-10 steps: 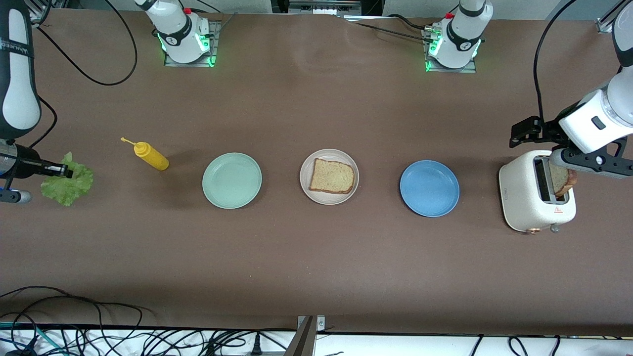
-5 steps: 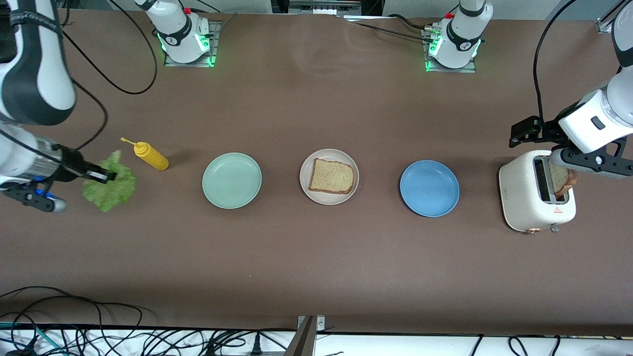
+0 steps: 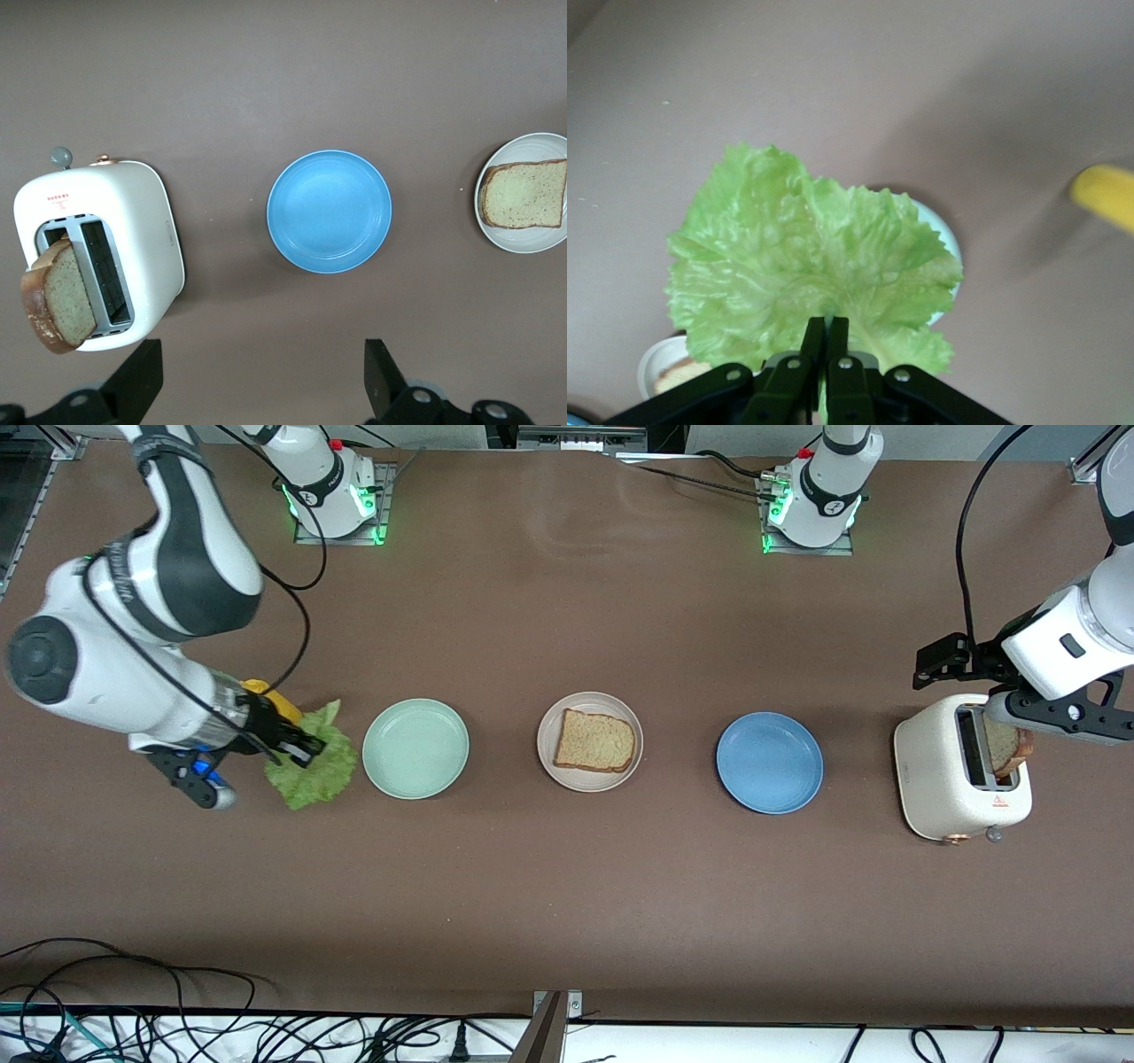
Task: Make sandwich on beige plate with both arms
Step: 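Carry the lettuce over the bread on the beige plate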
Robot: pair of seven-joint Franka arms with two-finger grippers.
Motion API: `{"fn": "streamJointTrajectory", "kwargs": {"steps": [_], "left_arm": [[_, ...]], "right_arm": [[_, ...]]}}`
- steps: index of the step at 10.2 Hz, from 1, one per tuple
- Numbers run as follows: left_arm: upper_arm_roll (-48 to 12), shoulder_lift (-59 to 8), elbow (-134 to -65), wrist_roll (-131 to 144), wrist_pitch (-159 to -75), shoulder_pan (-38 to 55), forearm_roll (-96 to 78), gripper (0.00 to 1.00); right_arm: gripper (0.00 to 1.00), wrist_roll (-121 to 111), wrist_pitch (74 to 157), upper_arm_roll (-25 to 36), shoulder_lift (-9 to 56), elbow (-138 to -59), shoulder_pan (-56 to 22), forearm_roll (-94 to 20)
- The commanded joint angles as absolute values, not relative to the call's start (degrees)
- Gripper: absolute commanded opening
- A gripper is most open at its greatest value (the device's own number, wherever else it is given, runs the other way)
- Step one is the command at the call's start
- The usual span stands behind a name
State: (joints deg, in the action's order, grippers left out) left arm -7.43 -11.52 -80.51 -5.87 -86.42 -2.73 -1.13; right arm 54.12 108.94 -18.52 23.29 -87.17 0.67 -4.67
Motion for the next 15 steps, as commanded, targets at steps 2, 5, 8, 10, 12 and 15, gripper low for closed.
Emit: {"fn": "streamJointTrajectory", "kwargs": {"steps": [2, 5, 8, 10, 12, 15], "left_arm": [[-7.5, -11.3, -80.0, -5.4, -85.4, -2.9, -1.1, 1.00], [-7.5, -11.3, -80.0, -5.4, -85.4, -2.9, -1.1, 1.00], [-7.5, -11.3, -80.0, -5.4, -85.2, -2.9, -1.1, 1.00], [-7.5, -11.3, -80.0, -5.4, -85.2, -2.9, -1.1, 1.00], [-7.5, -11.3, -80.0, -5.4, -85.1, -2.9, -1.1, 1.00], [-7.5, -11.3, -80.0, -5.4, -85.1, -2.9, -1.1, 1.00]], "right_arm": [[0.00, 71.7, 121.3, -18.5, 29.0, -85.4, -8.8, -5.0], [0.00, 84.6, 134.3, -18.5, 34.4, -83.8, -15.7, -4.9], [0.00, 92.6, 136.2, -18.5, 44.1, -72.9, -21.3, -5.1], [0.00, 94.3, 142.3, -18.5, 47.9, -72.2, -24.2, -7.8], [0.00, 94.6, 145.1, -18.5, 51.3, -72.4, -26.6, -9.0], [0.00, 94.7, 144.4, -18.4, 52.7, -74.1, -28.4, -12.6]]}}
